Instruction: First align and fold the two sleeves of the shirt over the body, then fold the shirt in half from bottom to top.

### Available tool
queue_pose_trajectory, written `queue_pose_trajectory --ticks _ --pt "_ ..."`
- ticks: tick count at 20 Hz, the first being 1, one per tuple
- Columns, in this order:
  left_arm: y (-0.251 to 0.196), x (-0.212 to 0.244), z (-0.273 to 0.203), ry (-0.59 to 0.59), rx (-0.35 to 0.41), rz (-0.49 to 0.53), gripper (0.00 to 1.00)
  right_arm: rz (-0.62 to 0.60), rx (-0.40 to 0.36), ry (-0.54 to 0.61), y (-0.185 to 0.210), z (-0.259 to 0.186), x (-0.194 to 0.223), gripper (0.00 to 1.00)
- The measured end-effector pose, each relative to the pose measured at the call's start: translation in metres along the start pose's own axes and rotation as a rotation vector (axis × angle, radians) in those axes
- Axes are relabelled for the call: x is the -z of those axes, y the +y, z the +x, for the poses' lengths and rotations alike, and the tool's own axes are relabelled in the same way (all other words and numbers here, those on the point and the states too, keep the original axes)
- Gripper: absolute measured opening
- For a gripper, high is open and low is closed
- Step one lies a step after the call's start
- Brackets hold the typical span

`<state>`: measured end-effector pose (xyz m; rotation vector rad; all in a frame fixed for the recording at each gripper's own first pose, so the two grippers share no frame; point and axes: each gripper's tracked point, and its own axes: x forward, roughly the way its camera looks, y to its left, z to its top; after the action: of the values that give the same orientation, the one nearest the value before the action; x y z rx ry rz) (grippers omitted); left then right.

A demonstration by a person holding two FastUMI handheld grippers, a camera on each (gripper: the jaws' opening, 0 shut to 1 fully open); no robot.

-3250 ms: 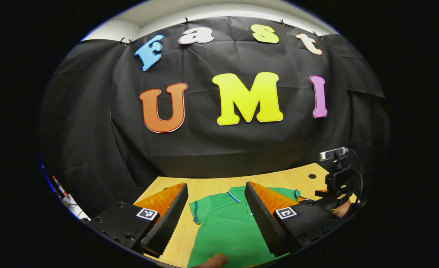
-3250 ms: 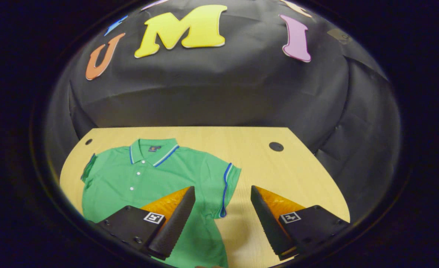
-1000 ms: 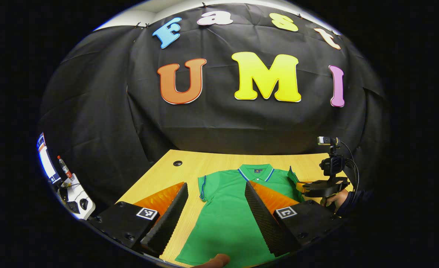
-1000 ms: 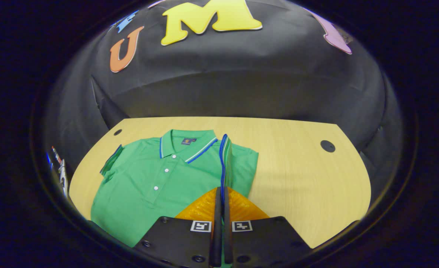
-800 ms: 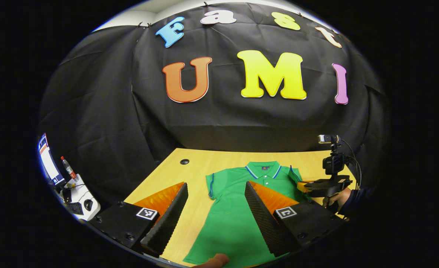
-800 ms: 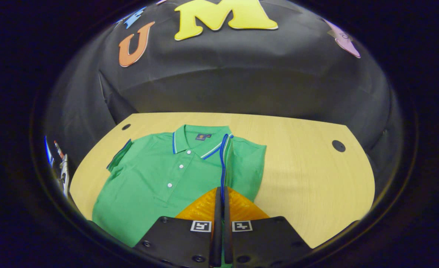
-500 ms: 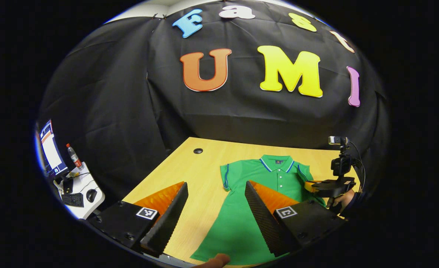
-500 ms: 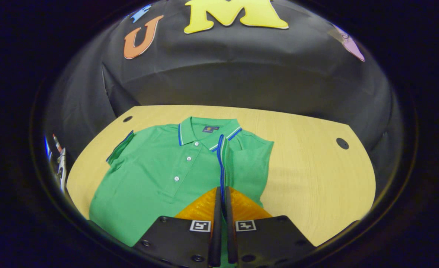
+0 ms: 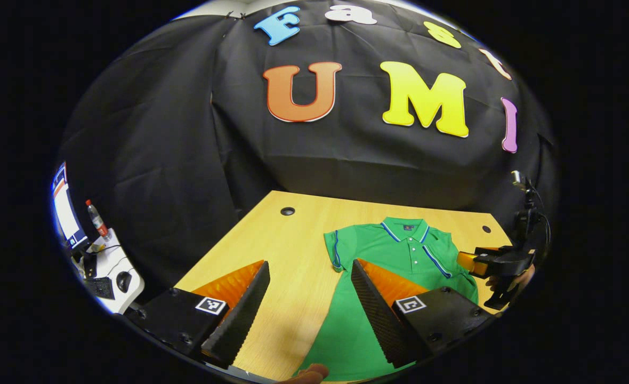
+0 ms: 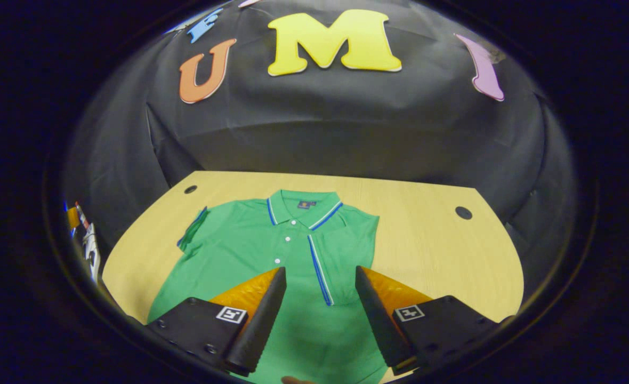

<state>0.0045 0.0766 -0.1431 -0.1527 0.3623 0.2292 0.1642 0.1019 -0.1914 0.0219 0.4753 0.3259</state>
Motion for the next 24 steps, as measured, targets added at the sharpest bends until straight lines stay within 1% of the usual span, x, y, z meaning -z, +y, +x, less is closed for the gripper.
queue_pose_trajectory --ticks 1,2,3,4,5,6,7,8,11,13,15,18,20,22,24 --pt "-0.002 0.001 0.011 0.006 0.015 0.004 0.99 0.002 0.004 -0.013 0.003 -0.011 -0.004 0.82" --pt "-0.004 0.002 0.023 0.012 0.031 0.007 0.99 0.005 0.012 -0.021 0.003 -0.023 -0.008 0.9" --pt "-0.007 0.003 0.035 0.022 0.044 0.009 0.99 0.011 0.021 -0.026 0.003 -0.035 -0.012 0.93" --pt "-0.009 0.007 0.047 0.032 0.053 0.009 0.99 0.025 0.028 -0.031 0.004 -0.049 -0.015 0.95" --pt "-0.013 0.009 0.06 0.043 0.065 0.003 0.99 0.046 0.028 -0.039 0.006 -0.062 -0.02 0.89" --pt "-0.015 0.014 0.072 0.059 0.072 -0.001 0.99 0.064 0.032 -0.045 0.007 -0.076 -0.024 0.95" --pt "-0.018 0.018 0.085 0.073 0.08 -0.004 0.99 0.077 0.04 -0.058 0.005 -0.09 -0.029 0.89" --pt "-0.021 0.019 0.099 0.084 0.086 -0.004 0.99 0.085 0.045 -0.069 0.006 -0.104 -0.032 0.95" --pt "-0.031 0.026 0.143 0.115 0.094 -0.01 0.99 0.081 0.066 -0.099 0.007 -0.142 -0.036 0.95" --pt "-0.034 0.035 0.171 0.163 0.085 -0.03 0.99 0.091 0.089 -0.12 0.006 -0.164 -0.038 0.95" --pt "-0.042 0.043 0.194 0.207 0.093 -0.056 0.99 0.099 0.101 -0.126 0.007 -0.179 -0.037 0.96" --pt "-0.047 0.057 0.225 0.268 0.097 -0.053 1.0 0.077 0.136 -0.108 0.0 -0.19 -0.025 0.95" --pt "-0.049 0.065 0.237 0.306 0.1 -0.056 0.99 0.098 0.144 -0.096 -0.001 -0.196 -0.019 0.95" --pt "-0.046 0.07 0.246 0.324 0.086 -0.055 1.0 0.111 0.161 -0.084 -0.007 -0.197 -0.012 0.96" --pt "-0.048 0.074 0.252 0.351 0.088 -0.063 0.97 0.118 0.179 -0.069 -0.012 -0.198 -0.003 0.95"
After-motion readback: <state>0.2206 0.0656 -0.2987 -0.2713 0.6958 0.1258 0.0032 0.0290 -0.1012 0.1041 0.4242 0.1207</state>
